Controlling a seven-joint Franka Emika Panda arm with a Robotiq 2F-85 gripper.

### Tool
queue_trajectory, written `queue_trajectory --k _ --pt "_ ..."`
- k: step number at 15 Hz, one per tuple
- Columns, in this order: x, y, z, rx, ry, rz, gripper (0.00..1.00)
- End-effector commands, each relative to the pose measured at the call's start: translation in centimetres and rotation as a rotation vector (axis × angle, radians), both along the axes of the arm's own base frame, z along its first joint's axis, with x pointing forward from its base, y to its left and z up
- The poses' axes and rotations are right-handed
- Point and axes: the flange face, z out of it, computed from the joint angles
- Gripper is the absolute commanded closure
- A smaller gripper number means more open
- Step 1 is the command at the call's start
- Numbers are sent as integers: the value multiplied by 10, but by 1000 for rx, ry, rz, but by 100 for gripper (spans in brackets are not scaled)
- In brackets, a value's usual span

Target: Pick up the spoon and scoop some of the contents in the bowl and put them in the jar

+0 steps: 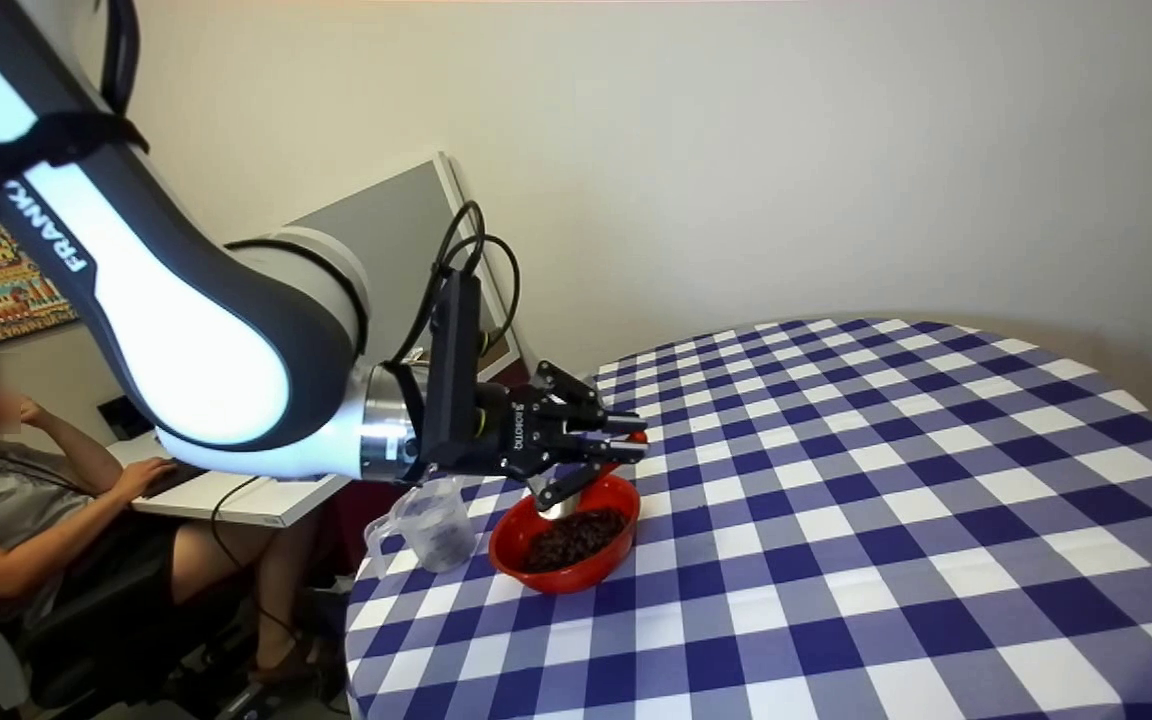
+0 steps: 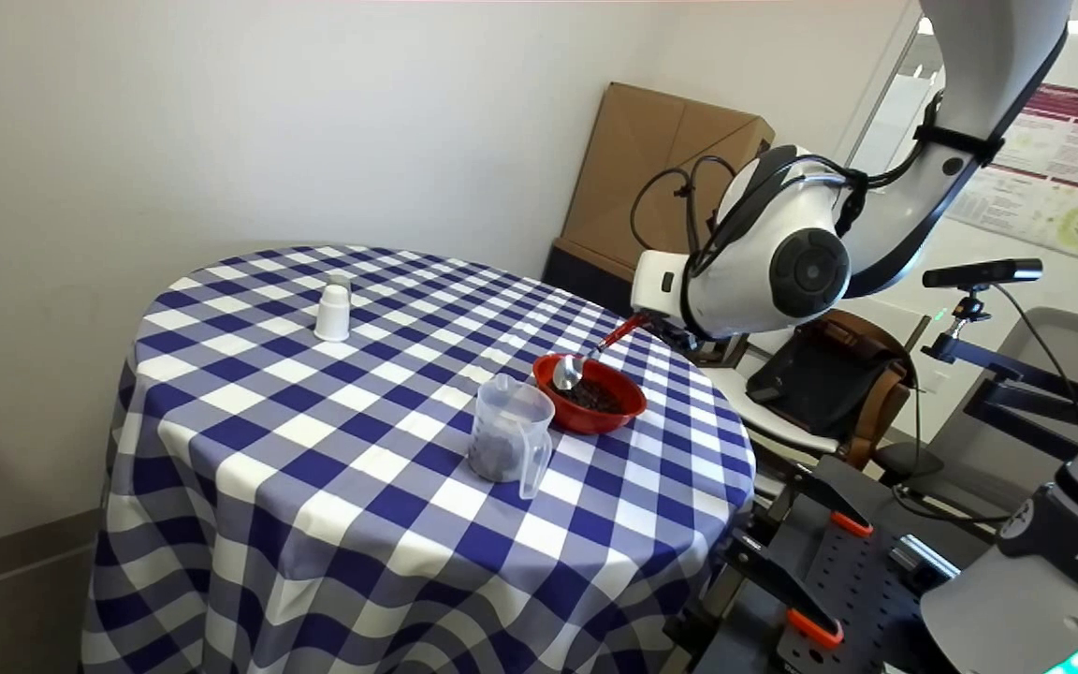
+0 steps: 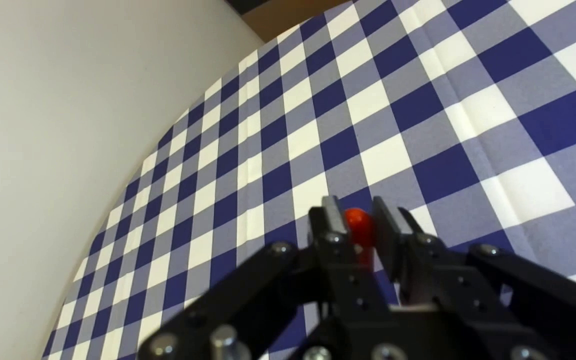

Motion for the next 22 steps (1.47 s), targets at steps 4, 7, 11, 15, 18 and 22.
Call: queue_trajectory --k 4,7,11,15,18,22 --pt "4 -13 -13 -68 -69 3 95" --pt "4 -16 -16 -96 -80 11 95" --pt "4 -17 -18 -131 -83 16 95" --pt "3 -16 -20 -147 -75 14 95" --pt "-1 -16 -22 -157 -23 -14 95" --pt "-6 -18 -25 -174 47 -74 95"
